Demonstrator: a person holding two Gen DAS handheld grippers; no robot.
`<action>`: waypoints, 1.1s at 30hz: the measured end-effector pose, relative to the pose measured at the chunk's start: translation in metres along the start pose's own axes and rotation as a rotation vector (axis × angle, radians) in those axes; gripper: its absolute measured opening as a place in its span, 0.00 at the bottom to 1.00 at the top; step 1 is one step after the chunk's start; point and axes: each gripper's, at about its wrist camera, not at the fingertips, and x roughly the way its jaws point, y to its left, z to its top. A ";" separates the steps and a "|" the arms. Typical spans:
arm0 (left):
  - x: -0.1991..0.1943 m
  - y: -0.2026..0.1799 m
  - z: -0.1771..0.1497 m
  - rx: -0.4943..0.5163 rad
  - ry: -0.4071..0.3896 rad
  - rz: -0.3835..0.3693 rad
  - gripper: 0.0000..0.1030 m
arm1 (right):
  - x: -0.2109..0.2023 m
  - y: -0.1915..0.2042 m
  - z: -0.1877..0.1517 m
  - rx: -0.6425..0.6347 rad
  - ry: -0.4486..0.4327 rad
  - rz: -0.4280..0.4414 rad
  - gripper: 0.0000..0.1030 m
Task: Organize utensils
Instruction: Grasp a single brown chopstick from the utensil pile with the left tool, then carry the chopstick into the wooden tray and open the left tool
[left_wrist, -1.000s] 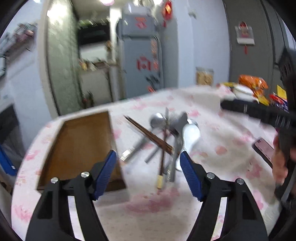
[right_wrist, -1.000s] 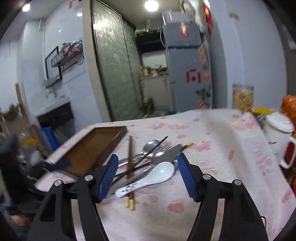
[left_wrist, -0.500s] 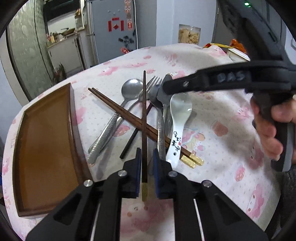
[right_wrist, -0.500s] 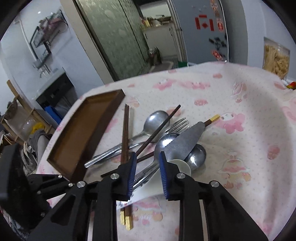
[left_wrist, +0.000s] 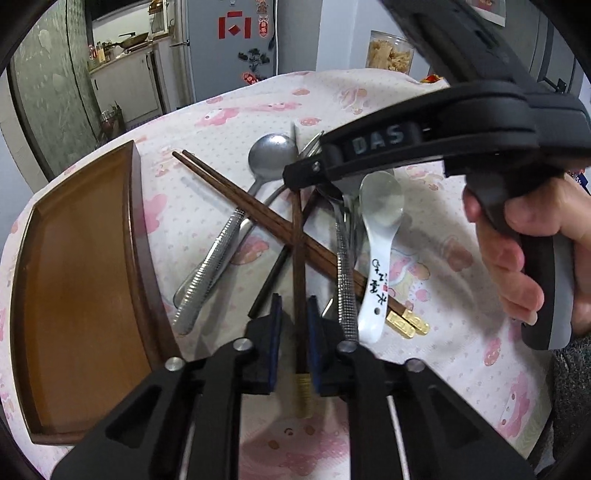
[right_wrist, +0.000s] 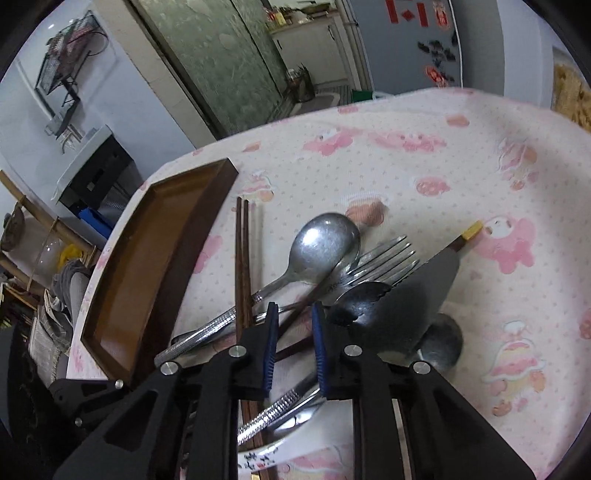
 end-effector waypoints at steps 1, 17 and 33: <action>0.000 0.000 0.000 0.000 -0.001 -0.005 0.07 | 0.001 0.000 0.001 0.007 -0.003 0.010 0.17; -0.038 0.017 -0.005 0.008 -0.084 0.036 0.06 | -0.004 0.014 0.010 0.155 -0.033 0.198 0.17; -0.068 0.127 -0.031 -0.150 -0.055 0.223 0.06 | 0.082 0.146 0.058 0.032 0.034 0.259 0.14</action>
